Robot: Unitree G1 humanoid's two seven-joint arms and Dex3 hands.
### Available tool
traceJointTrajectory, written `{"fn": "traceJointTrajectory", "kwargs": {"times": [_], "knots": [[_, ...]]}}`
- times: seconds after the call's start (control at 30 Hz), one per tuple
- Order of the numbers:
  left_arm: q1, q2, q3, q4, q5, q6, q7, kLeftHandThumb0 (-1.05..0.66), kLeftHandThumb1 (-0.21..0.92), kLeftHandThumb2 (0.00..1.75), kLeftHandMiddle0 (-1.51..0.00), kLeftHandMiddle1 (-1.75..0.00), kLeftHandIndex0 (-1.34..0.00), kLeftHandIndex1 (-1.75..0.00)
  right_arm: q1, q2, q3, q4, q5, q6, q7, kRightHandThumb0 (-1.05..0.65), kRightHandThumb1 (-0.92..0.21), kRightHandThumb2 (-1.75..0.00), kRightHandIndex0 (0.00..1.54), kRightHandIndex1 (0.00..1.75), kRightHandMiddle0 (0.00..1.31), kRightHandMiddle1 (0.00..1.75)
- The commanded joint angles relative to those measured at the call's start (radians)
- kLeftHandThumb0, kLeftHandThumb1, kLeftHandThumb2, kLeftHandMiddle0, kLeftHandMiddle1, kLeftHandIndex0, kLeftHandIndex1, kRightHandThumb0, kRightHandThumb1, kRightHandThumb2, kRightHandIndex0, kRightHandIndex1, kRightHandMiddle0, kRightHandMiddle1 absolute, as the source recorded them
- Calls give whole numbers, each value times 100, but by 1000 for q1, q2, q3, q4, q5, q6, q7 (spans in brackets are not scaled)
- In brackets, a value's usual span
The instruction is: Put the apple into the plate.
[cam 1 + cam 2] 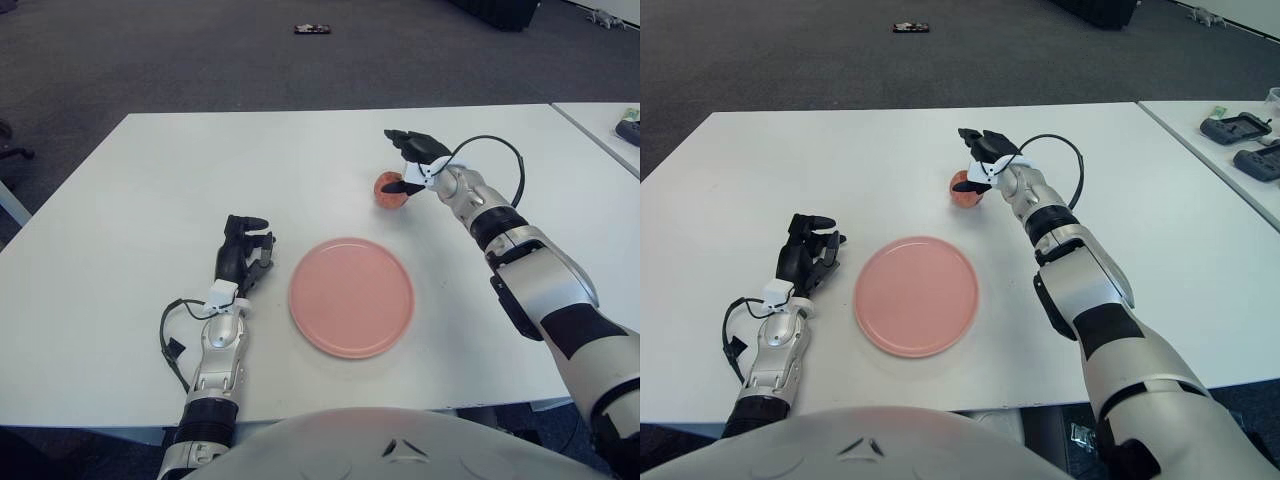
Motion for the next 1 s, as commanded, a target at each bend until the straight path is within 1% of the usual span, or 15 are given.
{"fn": "traceJointTrajectory", "kwargs": {"times": [0.0, 0.17, 0.4, 0.8, 0.97], "knots": [[-8, 4, 2, 0, 6, -8, 8, -35, 90, 55, -38, -142, -21, -175, -40, 16, 18, 32, -15, 14, 11, -104, -73, -44, 0, 0, 0, 0], [3, 5, -1, -24, 6, 24, 5, -35, 92, 53, -37, -141, -20, -175, -50, 32, 39, 64, -26, 28, 13, -105, -72, -42, 0, 0, 0, 0], [10, 1, 0, -33, 10, 34, 12, -35, 92, 53, -37, -140, -20, -175, -52, 49, 63, 94, -36, 38, 12, -104, -72, -41, 0, 0, 0, 0], [18, -3, -1, -36, 12, 14, 18, -35, 92, 53, -38, -141, -20, -175, -23, 80, 88, 145, -50, 47, 2, -103, -72, -41, 0, 0, 0, 0], [33, -6, -4, -66, 10, 44, 17, -35, 92, 53, -36, -140, -20, -175, 1, 109, 97, 180, -56, 69, -5, -102, -73, -41, 0, 0, 0, 0]]}}
